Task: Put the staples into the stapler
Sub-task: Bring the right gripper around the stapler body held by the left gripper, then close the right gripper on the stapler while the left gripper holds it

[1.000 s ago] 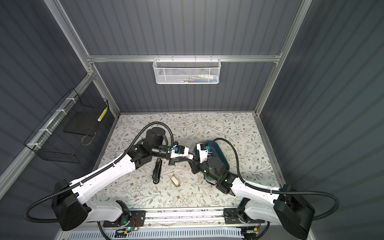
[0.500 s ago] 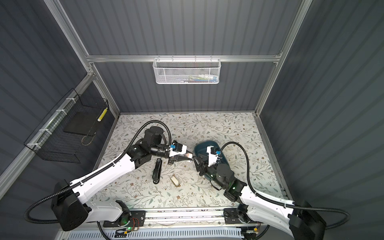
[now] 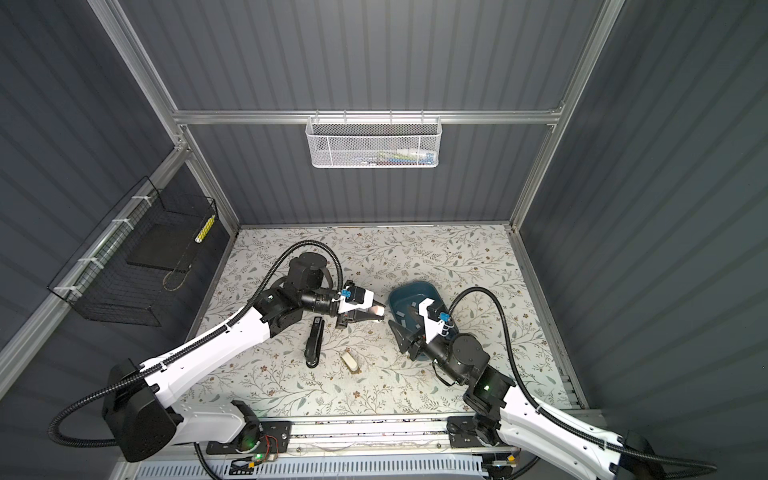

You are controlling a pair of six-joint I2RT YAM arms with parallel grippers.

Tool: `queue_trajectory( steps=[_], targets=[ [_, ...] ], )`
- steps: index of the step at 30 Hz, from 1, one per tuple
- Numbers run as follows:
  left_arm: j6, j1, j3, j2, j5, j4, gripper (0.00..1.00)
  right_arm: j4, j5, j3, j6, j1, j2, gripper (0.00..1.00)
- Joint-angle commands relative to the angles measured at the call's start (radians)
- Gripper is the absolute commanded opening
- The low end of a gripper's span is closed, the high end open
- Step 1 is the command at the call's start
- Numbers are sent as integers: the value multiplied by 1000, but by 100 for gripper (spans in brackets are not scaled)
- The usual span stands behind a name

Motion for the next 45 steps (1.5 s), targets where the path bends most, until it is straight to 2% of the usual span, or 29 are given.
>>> queue_trajectory(
  steps=[1,4,7,9,12,21,31,33,37,45],
  targets=[
    [39,7,7,-1,79,-31,0,-11,-195,44,-127,8,30,76],
    [67,6,8,-4,116,-50,0,12,-241,46,-163,8,74,80],
    [90,6,11,-4,154,-69,0,31,-269,54,-168,10,113,81],
    [104,6,15,0,179,-82,0,47,-291,58,-167,11,134,78],
    [124,6,24,5,205,-106,0,87,-262,52,-162,16,152,78],
    [137,6,33,21,237,-128,0,119,-253,48,-165,17,133,72],
    [145,6,36,21,273,-136,0,192,-263,64,-150,19,211,63],
    [146,5,36,21,276,-137,0,201,-262,72,-147,19,232,61],
    [147,6,33,22,277,-137,0,222,-266,75,-141,22,247,50],
    [150,5,34,27,280,-137,0,270,-268,42,-133,25,222,34]
  ],
)
